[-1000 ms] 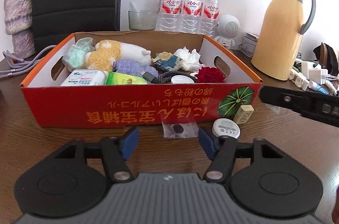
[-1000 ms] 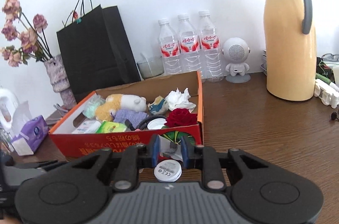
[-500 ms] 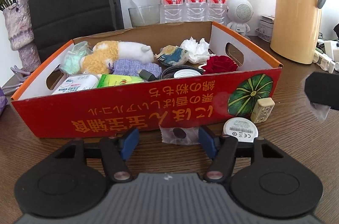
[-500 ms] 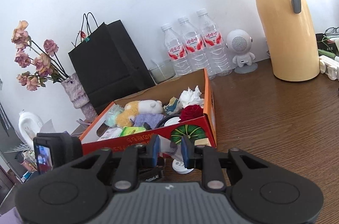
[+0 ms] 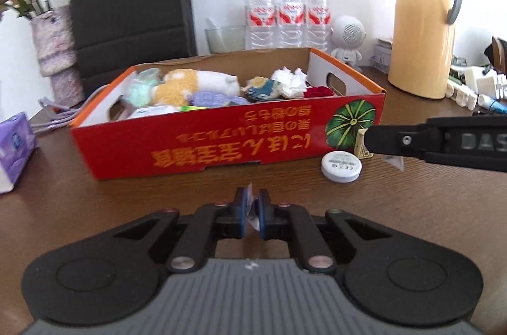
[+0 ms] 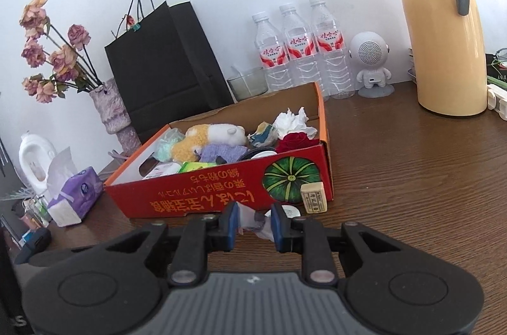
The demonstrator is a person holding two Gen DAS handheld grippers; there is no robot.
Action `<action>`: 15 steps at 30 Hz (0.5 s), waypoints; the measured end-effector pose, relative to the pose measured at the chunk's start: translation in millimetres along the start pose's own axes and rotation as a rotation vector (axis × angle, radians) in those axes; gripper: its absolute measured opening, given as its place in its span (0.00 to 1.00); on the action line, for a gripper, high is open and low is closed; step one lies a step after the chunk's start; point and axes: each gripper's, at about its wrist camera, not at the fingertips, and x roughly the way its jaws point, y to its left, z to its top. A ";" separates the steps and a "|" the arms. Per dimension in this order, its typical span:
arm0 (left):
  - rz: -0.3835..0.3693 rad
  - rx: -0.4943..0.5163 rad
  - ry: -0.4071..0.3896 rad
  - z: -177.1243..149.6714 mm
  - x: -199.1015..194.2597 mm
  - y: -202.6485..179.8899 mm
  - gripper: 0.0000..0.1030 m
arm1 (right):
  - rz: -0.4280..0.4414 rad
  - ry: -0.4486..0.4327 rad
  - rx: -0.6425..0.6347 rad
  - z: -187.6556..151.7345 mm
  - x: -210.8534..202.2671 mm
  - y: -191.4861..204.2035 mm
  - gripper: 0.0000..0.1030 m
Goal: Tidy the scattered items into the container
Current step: 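Grasp a small clear packet with the left tool while the right tool grasps a clear wrapper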
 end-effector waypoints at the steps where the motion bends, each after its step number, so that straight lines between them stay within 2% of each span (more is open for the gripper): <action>1: 0.006 -0.018 -0.007 -2.3 -8.9 7.2 0.07 | 0.003 -0.001 -0.015 -1.5 -0.1 4.4 0.20; 7: 0.050 -0.061 -0.072 -15.7 -63.3 38.5 0.07 | 0.024 -0.003 -0.059 -14.8 -10.7 34.4 0.20; 10: 0.074 -0.074 -0.086 -21.9 -79.9 47.5 0.07 | 0.002 0.005 -0.063 -27.7 -21.5 55.6 0.20; 15: 0.052 -0.108 -0.121 -30.2 -107.0 59.8 0.06 | -0.059 -0.004 -0.148 -46.6 -48.3 86.9 0.20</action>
